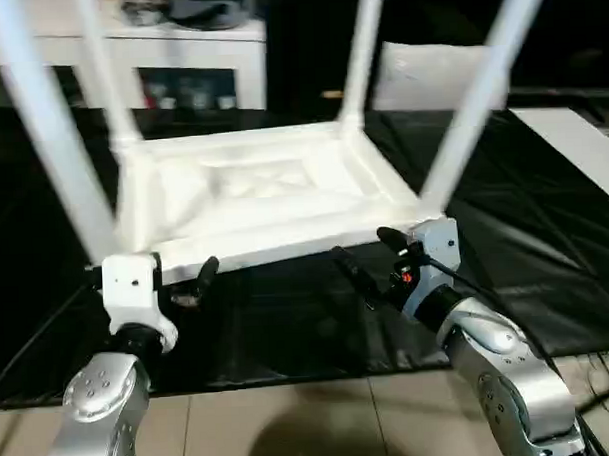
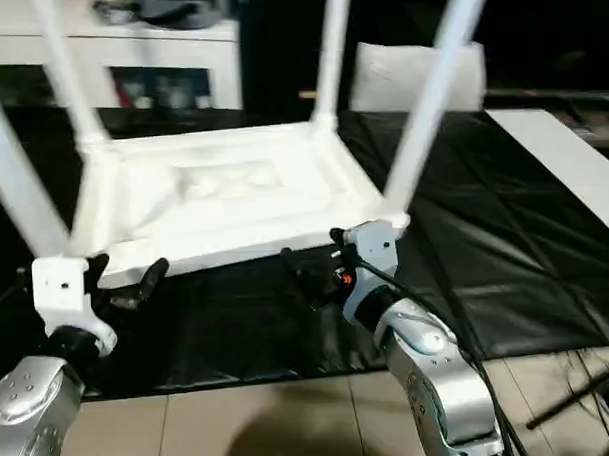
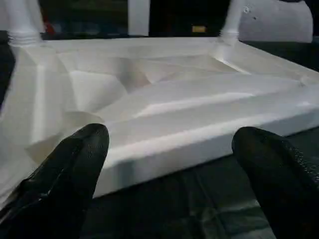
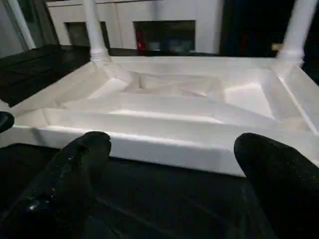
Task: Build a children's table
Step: Rotate leg to tighten
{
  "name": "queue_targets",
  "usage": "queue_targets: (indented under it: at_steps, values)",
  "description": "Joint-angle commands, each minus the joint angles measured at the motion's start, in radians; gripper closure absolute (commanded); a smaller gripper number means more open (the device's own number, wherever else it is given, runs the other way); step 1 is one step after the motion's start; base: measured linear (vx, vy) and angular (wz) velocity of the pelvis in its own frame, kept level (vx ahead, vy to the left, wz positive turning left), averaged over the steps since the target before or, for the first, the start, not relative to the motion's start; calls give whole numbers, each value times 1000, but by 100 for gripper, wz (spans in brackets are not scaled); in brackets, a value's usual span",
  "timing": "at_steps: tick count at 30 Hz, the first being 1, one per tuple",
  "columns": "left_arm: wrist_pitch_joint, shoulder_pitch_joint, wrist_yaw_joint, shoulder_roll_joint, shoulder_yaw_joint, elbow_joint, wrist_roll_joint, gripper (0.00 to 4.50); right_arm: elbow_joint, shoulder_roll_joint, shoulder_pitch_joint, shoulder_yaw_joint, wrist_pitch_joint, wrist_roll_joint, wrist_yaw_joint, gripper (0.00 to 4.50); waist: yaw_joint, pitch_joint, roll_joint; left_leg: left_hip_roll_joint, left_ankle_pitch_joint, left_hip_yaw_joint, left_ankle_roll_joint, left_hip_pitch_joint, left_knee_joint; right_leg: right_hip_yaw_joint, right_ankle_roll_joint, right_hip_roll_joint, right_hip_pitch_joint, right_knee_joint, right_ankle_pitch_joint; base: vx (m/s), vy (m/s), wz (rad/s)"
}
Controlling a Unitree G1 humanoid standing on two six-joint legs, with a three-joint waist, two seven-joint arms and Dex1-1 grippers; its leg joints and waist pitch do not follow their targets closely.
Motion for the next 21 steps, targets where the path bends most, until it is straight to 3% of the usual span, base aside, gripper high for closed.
queue_targets:
  at_steps: [1,2,3,5,7,8,10,12,14,15,16,17,18,19,20,21]
  values:
    - [9,33,13,-11,15,-38,-11,1,-18,-23,8,13,24,7,16,0,-10,-27,6,30,-587,-23,-69,5,-112,5,8,-29,-2,-113,-690,0,0,0]
    - [8,37,15,-13,17,-40,-11,1,-21,-26,8,17,24,6,20,0,-12,-27,11,30,-587,-25,-70,2,-112,2,11,-30,0,-112,-697,0,0,0]
    - [7,41,20,-15,21,-42,-10,1,-25,-30,9,21,24,10,30,0,-17,-28,10,30,-589,-26,-68,-2,-111,-3,19,-29,0,-116,-707,0,0,0]
    - [-3,77,77,-34,52,-54,13,1,-62,-72,17,55,17,59,146,0,-25,-31,18,34,-601,-29,-62,-2,-109,-14,11,-29,3,-116,-666,0,0,0]
    - [-10,90,102,-44,66,-58,21,1,-71,-89,18,65,6,72,189,0,-28,-26,18,42,-601,-30,-61,-14,-120,-22,5,-29,13,-113,-625,0,0,0]
    - [-11,92,106,-46,68,-58,22,1,-72,-91,18,66,4,75,196,0,-29,-25,17,43,-605,-31,-62,-14,-122,-24,7,-29,13,-114,-623,0,0,0]
    - [-20,108,140,-65,85,-66,28,1,-84,-86,13,53,7,118,225,0,-28,-21,16,43,-634,-30,-62,-1,-121,-32,6,-26,4,-124,-635,0,0,0]
    - [-30,123,167,-85,96,-76,28,1,-92,-92,6,50,30,147,244,0,-29,-16,19,47,-663,-33,-64,3,-128,-42,5,-23,7,-128,-624,0,0,0]
    - [-42,135,200,-109,105,-91,35,1,-93,-116,-6,67,49,143,264,0,-29,-9,27,62,-740,-36,-79,1,-154,-54,-4,-11,24,-113,-546,0,0,0]
    - [-45,137,210,-116,108,-95,37,1,-92,-122,-9,72,47,138,271,0,-23,-7,30,74,-790,-33,-86,-6,-174,-51,-15,-5,38,-86,-479,0,0,0]
    - [-50,138,221,-123,112,-97,38,1,-90,-129,-11,77,39,138,285,0,-13,-3,28,80,-817,-23,-89,-11,-193,-47,-23,2,42,-62,-456,0,0,0]
    - [-59,132,240,-127,124,-96,46,1,-89,-135,-14,82,32,137,298,0,-4,-2,20,75,-800,-7,-88,-4,-187,-39,-19,3,30,-65,-490,0,0,0]
    - [-63,121,256,-129,138,-91,47,1,-87,-139,-15,85,28,138,310,0,0,-1,15,64,-779,3,-88,11,-174,-43,-7,2,14,-90,-563,6,-76,18]
    - [-71,87,282,-122,170,-70,49,1,-85,-143,-20,90,24,142,324,0,-11,17,7,29,-713,17,-81,67,-112,-97,44,7,-49,-192,-774,6,-76,18]
    - [-71,84,283,-121,172,-67,48,1,-85,-144,-20,91,24,143,325,0,-22,5,26,32,-642,13,-64,61,-100,-159,90,6,-2,-210,-756,24,-70,4]
    - [-72,62,282,-109,183,-49,44,1,-86,-147,-24,93,26,149,329,0,-14,13,41,68,-715,12,-60,-22,-188,-164,71,18,84,-92,-600,-24,-55,-7]
